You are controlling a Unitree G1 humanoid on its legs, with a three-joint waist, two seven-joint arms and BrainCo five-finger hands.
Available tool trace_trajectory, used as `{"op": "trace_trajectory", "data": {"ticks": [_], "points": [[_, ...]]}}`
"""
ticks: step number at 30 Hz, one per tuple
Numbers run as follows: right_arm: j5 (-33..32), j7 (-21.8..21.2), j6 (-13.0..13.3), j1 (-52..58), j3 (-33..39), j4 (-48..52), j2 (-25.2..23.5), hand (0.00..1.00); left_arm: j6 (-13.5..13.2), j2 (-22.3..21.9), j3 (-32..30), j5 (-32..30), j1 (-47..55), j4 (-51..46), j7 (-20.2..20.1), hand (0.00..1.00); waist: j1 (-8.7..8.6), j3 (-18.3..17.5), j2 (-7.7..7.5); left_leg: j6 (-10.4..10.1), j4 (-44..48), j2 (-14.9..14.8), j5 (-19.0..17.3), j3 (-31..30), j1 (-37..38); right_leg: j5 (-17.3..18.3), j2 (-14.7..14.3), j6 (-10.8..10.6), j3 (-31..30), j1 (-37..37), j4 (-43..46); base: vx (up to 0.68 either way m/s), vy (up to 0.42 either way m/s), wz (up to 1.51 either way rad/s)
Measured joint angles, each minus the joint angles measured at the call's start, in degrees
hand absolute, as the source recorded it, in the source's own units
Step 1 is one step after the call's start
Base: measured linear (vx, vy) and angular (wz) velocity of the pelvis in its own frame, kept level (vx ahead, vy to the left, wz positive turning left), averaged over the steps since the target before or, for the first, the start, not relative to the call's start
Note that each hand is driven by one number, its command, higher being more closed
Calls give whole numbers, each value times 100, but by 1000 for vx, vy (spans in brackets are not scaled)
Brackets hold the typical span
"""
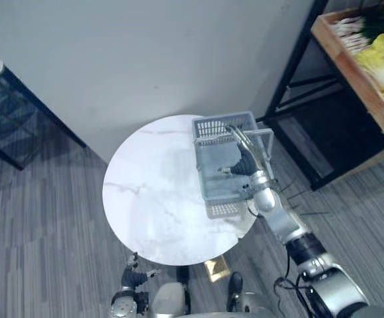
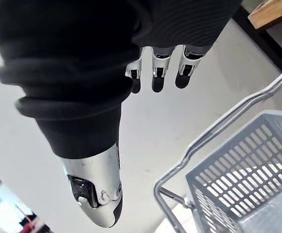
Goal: Pick vegetable in the basket
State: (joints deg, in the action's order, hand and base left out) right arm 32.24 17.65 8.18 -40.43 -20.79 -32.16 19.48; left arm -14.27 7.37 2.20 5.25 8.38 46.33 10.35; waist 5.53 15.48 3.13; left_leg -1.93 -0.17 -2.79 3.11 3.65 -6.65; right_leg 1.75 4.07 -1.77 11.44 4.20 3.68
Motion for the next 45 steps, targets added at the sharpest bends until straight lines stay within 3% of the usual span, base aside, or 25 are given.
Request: {"op": "trace_trajectory", "data": {"ticks": [5, 12, 13, 21, 28, 33, 37, 39, 43, 45], "points": [[21, 101, -162, -1163, -47, -1070, 442, 0, -135, -6, 6, 172, -83, -85, 103, 0, 29, 248, 188, 11, -201, 52, 204, -213, -210, -12, 4, 13, 145, 206, 1, -10, 2, 21], [276, 214, -469, -1930, -60, -2296, 1120, 0, -197, -30, 126, 328, -242, -86, 108, 0, 151, 431, 491, 11, -199, 85, 293, -509, -467, -11, 8, 14, 299, 325, -2, -1, -2, 21], [290, 207, -485, -1996, -92, -2444, 1171, 100, -211, -28, 173, 386, -276, -86, 108, 0, 155, 449, 511, 9, -210, 84, 315, -528, -484, -11, 5, 15, 300, 335, -2, -13, -6, 14], [437, -81, -492, -2089, -221, -2778, 1326, 100, -235, -38, 227, 430, -286, -84, 86, 0, 150, 484, 567, 5, -256, 93, 367, -599, -515, -8, 4, 19, 334, 362, 0, -11, -3, 3], [191, -101, -500, -1720, 154, -2015, 1345, 100, -221, -51, 209, 416, -287, -82, 91, 0, 105, 496, 546, -3, -373, 87, 408, -520, -416, -9, 2, 17, 244, 378, 21, 1, -1, -6], [-184, -95, -537, -610, 768, -942, 1275, 100, -129, -71, 124, 368, -269, -134, 90, 0, -128, 599, 368, -8, -391, 90, 396, -394, -138, -26, 18, -8, 31, 182, 30, 35, 11, -12], [-947, -89, -523, 758, 1516, 256, 793, 100, 2, -172, -64, 295, -176, -286, 86, 0, -207, 583, 216, 9, -334, 47, 180, -31, 218, -61, 5, -62, -418, 3, 40, 11, 22, -50], [-1308, -94, -492, 1393, 1784, 730, 545, 100, 17, -167, -98, 218, -77, -413, 86, 0, -346, 542, 127, 19, -285, 46, 91, 101, 368, -59, 5, -77, -559, -98, 40, -10, 23, -42], [-2109, -147, -398, 2767, 2524, 1506, 43, 100, 86, -97, -314, 68, -33, -426, 85, 0, -510, 303, -191, 22, -327, 69, 48, 360, 553, -47, 7, -108, -865, -117, 44, -23, 22, -35], [-2876, -202, -390, 3413, 2937, 1614, -238, 100, 162, -94, -336, 50, -16, -483, 84, 0, -620, 175, -333, 23, -389, 76, 48, 485, 724, -32, 7, -136, -1015, -158, 110, -23, 23, -32]]}}
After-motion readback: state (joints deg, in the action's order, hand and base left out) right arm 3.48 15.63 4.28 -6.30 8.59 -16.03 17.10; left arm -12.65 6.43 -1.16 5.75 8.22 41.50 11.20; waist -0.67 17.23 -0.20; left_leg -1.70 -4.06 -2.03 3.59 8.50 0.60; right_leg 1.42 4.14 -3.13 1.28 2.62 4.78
